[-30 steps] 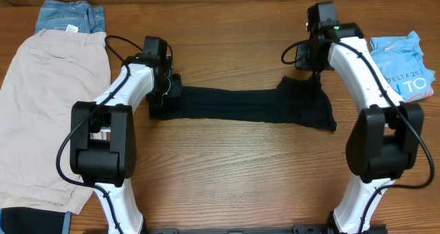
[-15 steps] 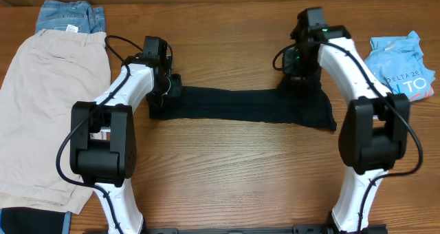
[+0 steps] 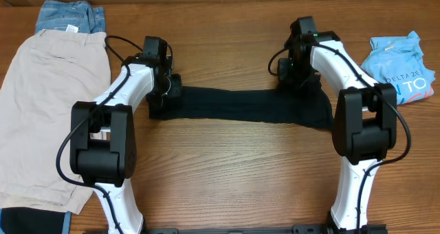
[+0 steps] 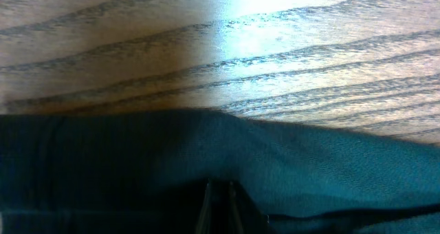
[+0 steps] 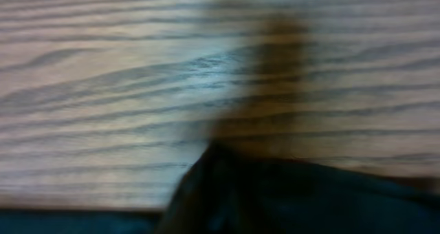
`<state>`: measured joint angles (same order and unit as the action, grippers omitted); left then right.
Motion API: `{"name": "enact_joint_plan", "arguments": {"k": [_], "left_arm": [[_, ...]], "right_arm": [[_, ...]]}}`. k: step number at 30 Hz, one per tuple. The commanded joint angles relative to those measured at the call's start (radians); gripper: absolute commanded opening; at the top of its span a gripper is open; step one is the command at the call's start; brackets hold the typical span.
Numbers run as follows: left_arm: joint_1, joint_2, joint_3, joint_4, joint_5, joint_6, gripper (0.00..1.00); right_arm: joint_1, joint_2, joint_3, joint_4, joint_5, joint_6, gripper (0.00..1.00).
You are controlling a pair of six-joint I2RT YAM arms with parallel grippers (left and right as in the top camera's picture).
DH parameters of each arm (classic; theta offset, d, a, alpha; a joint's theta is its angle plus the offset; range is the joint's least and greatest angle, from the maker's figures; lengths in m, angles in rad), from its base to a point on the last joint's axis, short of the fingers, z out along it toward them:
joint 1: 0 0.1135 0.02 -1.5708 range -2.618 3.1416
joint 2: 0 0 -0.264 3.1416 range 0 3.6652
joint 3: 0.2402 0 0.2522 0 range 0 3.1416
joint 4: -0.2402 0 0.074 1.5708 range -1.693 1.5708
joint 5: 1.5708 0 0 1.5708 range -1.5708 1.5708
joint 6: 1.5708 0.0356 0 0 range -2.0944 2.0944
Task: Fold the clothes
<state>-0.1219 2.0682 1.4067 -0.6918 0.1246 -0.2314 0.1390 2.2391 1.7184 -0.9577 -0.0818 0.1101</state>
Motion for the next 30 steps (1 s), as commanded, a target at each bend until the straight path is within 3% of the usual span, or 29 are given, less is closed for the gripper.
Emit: {"name": "enact_joint_plan", "arguments": {"k": [1,9,19,30], "left_arm": [[0.005,0.006,-0.028,-0.022,-0.012,0.014,0.13],[0.005,0.006,-0.028,-0.026,-0.012,0.014,0.13],[0.005,0.006,-0.028,-0.026,-0.012,0.014,0.13],[0.006,0.006,-0.028,-0.044,-0.012,0.015,0.13]], "right_arm": [[0.001,0.018,-0.005,0.011,-0.009,-0.005,0.04],[-0.005,0.013,0.094,-0.010,0.018,-0.005,0.04],[-0.019,0.004,0.657,-0.259,0.097,-0.006,0.04],[-0.019,0.006,0.673,-0.401,0.152,-0.006,0.04]]}}
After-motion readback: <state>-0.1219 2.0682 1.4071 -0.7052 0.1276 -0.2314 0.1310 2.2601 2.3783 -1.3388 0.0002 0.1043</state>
